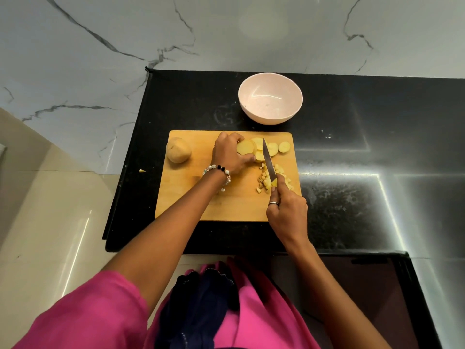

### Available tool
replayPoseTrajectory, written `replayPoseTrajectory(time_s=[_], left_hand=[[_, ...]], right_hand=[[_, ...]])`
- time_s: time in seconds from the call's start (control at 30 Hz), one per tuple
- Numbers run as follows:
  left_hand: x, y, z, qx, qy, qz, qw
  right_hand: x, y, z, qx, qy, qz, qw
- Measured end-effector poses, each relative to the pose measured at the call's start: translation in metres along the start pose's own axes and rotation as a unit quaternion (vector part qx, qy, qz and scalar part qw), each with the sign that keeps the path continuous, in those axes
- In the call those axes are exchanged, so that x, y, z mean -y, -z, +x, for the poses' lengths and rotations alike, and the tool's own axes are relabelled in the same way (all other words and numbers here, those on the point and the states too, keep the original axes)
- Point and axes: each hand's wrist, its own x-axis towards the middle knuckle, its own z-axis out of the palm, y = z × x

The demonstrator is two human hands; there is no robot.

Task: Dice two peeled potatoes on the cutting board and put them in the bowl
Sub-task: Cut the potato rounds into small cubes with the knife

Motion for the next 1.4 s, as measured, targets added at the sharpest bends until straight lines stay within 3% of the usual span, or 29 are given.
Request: replayPoseTrajectory(time_s=[0.5,0.73,0.87,1.13,1.4], left_hand=[[0.012,0.025,-0.033,-0.022,0.0,-0.09,0.996],[0.049,0.034,-0.056,0.048,-0.019,0.04,0.998],[0.056,0.037,-0.058,0.072,-0.035,0.048,0.996],[0.069,0.033,-0.063,0.018,-0.073,-0.03,0.997],[0.071,0.027,-0.069,-0.019,-0.053,-0.092,0.994]], right_hand=[[-0.007,-0.001,0.016,-0.004,0.025,0.003,1.0],[0.027,-0.029,-0.005,0.032,0.041,-0.042,0.998],[0.049,-0.045,-0.019,0.061,0.026,-0.066,0.996],[0.066,-0.051,-0.038,0.064,0.005,-0.135,0.989],[0.066,-0.052,-0.045,0.095,0.013,-0.17,0.981]])
